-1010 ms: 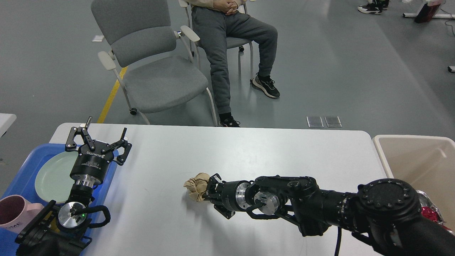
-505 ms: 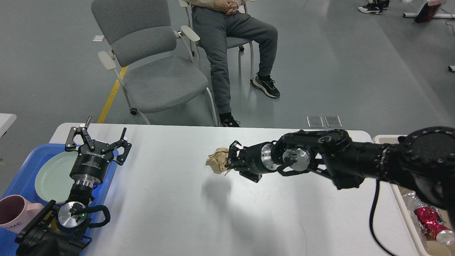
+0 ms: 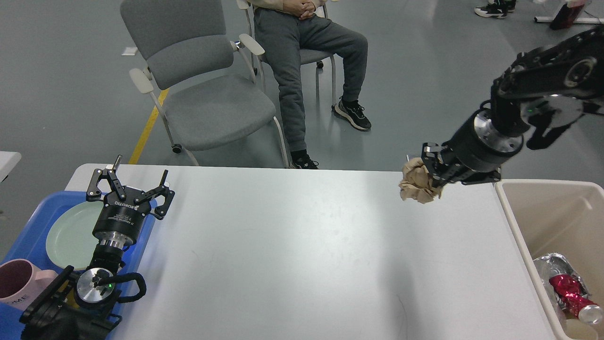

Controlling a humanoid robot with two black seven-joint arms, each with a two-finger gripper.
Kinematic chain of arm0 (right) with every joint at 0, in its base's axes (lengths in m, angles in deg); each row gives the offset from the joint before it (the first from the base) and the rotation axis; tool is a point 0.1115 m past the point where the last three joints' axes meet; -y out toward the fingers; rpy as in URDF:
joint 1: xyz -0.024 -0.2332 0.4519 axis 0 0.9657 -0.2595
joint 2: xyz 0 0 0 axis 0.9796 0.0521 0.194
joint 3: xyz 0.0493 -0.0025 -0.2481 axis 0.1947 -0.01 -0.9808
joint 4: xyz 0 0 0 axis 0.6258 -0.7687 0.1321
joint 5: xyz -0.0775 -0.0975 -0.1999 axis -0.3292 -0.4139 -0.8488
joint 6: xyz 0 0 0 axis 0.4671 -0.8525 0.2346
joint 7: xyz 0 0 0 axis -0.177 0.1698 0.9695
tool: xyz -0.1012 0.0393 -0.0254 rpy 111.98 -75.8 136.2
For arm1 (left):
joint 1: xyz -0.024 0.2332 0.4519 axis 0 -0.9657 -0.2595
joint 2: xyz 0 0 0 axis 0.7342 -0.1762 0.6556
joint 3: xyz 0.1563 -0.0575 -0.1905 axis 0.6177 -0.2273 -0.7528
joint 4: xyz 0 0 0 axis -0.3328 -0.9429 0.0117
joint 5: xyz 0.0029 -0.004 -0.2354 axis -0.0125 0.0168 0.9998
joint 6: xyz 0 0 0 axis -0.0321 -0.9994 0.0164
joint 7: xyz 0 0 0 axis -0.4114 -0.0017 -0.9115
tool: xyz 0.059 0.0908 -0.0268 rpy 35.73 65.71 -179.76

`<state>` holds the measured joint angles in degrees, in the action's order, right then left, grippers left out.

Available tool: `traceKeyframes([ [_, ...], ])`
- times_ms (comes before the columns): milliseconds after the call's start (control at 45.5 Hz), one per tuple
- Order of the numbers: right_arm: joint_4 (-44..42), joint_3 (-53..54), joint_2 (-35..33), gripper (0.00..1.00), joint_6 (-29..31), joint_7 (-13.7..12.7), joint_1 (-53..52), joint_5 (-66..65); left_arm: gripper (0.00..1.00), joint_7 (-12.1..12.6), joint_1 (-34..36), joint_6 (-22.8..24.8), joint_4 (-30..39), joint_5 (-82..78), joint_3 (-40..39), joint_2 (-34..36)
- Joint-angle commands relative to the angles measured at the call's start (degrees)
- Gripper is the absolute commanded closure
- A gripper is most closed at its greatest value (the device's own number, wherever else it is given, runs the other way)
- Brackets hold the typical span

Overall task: Tidy desktop
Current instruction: 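Lift the paper ball and carry it over the white bin, then release the paper ball into the bin and raise the right gripper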

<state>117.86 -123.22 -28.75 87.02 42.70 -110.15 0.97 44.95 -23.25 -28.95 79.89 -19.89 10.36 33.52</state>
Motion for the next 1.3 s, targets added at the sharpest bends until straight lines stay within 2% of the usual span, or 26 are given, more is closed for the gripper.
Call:
traceKeyframes([
  [0,8.7,-4.5,-2.6,1.0,1.1,0.4,-7.3,-4.2,0.03,-0.1,0.0,-0.1,0.0,0.0,0.0,0.1],
  [110,17.0,-5.9,-6.9,1.0,1.1,0.4,-14.3,-9.4,0.03,-0.1,0.0,0.0,0.0,0.0,0.0,0.1],
  [220,19.4,-8.6,-7.3,1.0,1.0,0.6,-16.4,-9.9,0.03,-0.1,0.0,-0.1,0.0,0.0,-0.1,0.1],
  [373,18.4,-11.8,-9.7,1.0,0.1,0.7,-16.0,-10.2,0.03,-0.1,0.0,-0.1,0.0,0.0,0.0,0.1],
  [505,12.2,-15.3,-14.6,1.0,-1.9,0.6,-10.8,-10.6,0.03,-0.1,0.0,-0.1,0.0,0.0,0.0,0.1],
  [637,0.7,-15.0,-23.0,1.0,-2.0,0.3,-0.2,-12.7,0.03,-0.1,0.0,0.0,0.0,0.0,0.0,0.1],
  [746,-12.2,-13.1,-27.3,1.0,-2.2,0.7,10.9,-13.4,0.03,-0.1,0.0,-0.1,0.0,0.0,0.0,0.1],
  [900,-28.5,-2.2,-32.0,1.0,-2.6,0.7,30.3,-13.4,0.03,-0.1,0.0,-0.1,0.0,0.0,0.0,0.1],
  [966,-37.4,4.4,-31.6,1.0,-2.7,0.7,40.4,-13.4,0.03,-0.1,0.0,-0.1,0.0,0.0,0.0,0.1],
  [1076,-47.4,13.2,-30.3,1.0,-5.0,0.6,54.6,-13.4,0.03,-0.1,0.0,0.0,0.0,0.0,0.0,0.1],
  [1273,-64.2,21.3,-21.6,1.0,-13.2,0.6,73.6,-12.6,0.03,-0.1,0.0,-0.1,0.0,0.0,0.0,0.1],
])
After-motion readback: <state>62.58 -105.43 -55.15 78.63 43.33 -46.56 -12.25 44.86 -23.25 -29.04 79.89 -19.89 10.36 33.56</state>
